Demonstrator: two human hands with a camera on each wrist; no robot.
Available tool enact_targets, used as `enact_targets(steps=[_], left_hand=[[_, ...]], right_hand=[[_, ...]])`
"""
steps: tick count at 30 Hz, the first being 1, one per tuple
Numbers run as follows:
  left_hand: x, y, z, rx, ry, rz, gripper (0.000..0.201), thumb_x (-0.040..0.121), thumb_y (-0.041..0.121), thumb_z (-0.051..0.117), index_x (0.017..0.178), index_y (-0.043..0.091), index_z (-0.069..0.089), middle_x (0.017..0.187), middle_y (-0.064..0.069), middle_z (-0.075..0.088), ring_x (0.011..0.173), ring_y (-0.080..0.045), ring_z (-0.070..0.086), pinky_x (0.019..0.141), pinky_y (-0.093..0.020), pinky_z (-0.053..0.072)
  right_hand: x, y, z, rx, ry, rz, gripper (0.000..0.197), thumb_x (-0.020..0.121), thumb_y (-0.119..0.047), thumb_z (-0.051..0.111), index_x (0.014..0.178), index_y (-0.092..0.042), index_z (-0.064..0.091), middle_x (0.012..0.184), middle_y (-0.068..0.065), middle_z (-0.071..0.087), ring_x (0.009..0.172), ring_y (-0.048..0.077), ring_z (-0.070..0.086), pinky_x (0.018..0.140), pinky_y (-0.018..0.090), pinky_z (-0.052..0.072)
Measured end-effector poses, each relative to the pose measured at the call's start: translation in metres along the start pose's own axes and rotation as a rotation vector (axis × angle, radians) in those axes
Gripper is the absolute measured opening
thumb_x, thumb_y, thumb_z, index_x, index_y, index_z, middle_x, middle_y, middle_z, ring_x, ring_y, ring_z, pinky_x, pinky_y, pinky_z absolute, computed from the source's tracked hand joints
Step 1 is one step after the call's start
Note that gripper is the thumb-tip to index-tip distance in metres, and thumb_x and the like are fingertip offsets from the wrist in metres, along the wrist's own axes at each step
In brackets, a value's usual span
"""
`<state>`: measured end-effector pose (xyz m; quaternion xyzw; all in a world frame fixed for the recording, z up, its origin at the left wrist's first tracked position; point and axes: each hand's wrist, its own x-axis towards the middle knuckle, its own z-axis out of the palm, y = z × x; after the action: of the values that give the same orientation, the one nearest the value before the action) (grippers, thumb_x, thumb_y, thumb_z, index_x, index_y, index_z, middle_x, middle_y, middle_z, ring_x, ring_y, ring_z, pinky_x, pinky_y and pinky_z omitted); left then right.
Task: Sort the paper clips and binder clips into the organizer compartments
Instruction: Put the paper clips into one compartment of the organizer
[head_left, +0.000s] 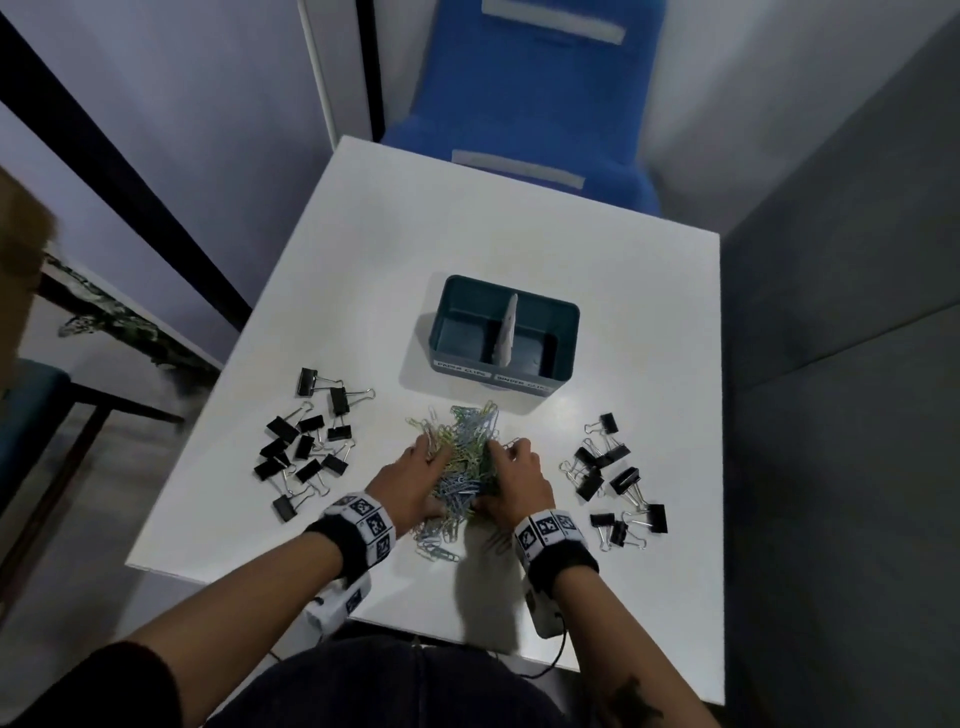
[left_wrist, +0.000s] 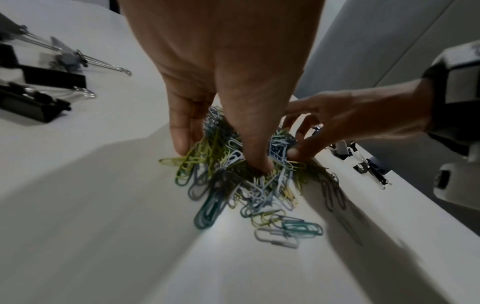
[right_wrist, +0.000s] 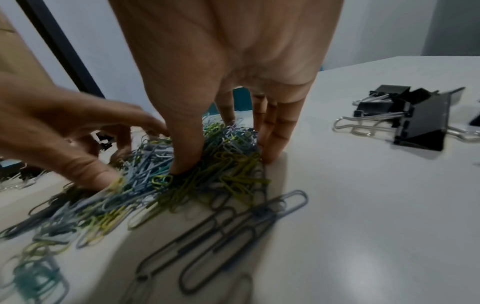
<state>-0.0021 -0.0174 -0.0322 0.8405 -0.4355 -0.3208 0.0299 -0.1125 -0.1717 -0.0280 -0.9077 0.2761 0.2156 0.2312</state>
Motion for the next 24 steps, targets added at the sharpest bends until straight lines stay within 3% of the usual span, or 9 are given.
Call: enact_targets(steps=[4, 10, 13, 16, 20, 24], left_hand=[[0.012, 0.004, -0.007, -0.116, 0.089, -0.017, 0.070, 0.079, 0.026, 0.075, 0.136, 0.017, 0.035, 0.137, -0.014, 0.036, 0.107, -0.032, 0.055, 0.084, -0.040, 0.050], [0.012, -0.005, -0.014, -0.294, 0.186, -0.069, 0.037, 0.080, 0.016, 0.073, 0.110, 0.018, 0.053, 0.107, -0.005, 0.056, 0.093, -0.026, 0.059, 0.077, -0.031, 0.045], [0.008, -0.012, -0.016, -0.338, 0.229, -0.039, 0.024, 0.082, 0.014, 0.071, 0.104, 0.016, 0.063, 0.095, -0.004, 0.066, 0.082, -0.022, 0.062, 0.073, -0.031, 0.049], [0.003, -0.015, -0.022, -0.392, 0.246, 0.009, 0.008, 0.086, 0.014, 0.067, 0.093, 0.016, 0.069, 0.083, -0.001, 0.070, 0.071, -0.015, 0.062, 0.067, -0.031, 0.051], [-0.004, -0.014, -0.032, -0.446, 0.295, 0.070, 0.010, 0.086, 0.011, 0.065, 0.083, 0.018, 0.072, 0.075, 0.006, 0.070, 0.066, -0.006, 0.063, 0.065, -0.031, 0.054], [-0.009, -0.007, -0.050, -0.465, 0.341, 0.136, 0.008, 0.086, 0.011, 0.067, 0.087, 0.016, 0.073, 0.081, 0.006, 0.071, 0.074, -0.007, 0.064, 0.071, -0.032, 0.054]], right_hand=[[0.005, -0.006, 0.000, 0.056, 0.023, 0.027, 0.070, 0.070, -0.035, 0.079, 0.126, -0.026, 0.039, 0.121, 0.007, 0.038, 0.106, 0.029, 0.049, 0.079, 0.042, 0.053], [0.002, -0.003, -0.006, 0.141, 0.058, 0.028, 0.042, 0.078, -0.021, 0.071, 0.115, -0.023, 0.052, 0.111, 0.007, 0.050, 0.090, 0.031, 0.060, 0.077, 0.039, 0.053], [0.001, 0.006, -0.008, 0.136, 0.108, 0.026, 0.023, 0.082, -0.015, 0.065, 0.105, -0.016, 0.062, 0.101, 0.009, 0.060, 0.090, 0.030, 0.061, 0.072, 0.031, 0.047], [-0.003, 0.015, -0.011, 0.143, 0.129, 0.022, 0.013, 0.086, -0.021, 0.066, 0.095, -0.013, 0.070, 0.094, 0.009, 0.065, 0.086, 0.028, 0.062, 0.067, 0.024, 0.039], [-0.011, 0.027, -0.016, 0.152, 0.179, 0.003, 0.014, 0.086, -0.024, 0.065, 0.088, -0.013, 0.074, 0.093, 0.005, 0.064, 0.080, 0.025, 0.062, 0.065, 0.025, 0.042], [-0.017, 0.032, -0.017, 0.173, 0.169, -0.004, 0.010, 0.083, -0.019, 0.064, 0.078, -0.019, 0.072, 0.075, 0.003, 0.071, 0.068, 0.021, 0.063, 0.059, 0.025, 0.046]])
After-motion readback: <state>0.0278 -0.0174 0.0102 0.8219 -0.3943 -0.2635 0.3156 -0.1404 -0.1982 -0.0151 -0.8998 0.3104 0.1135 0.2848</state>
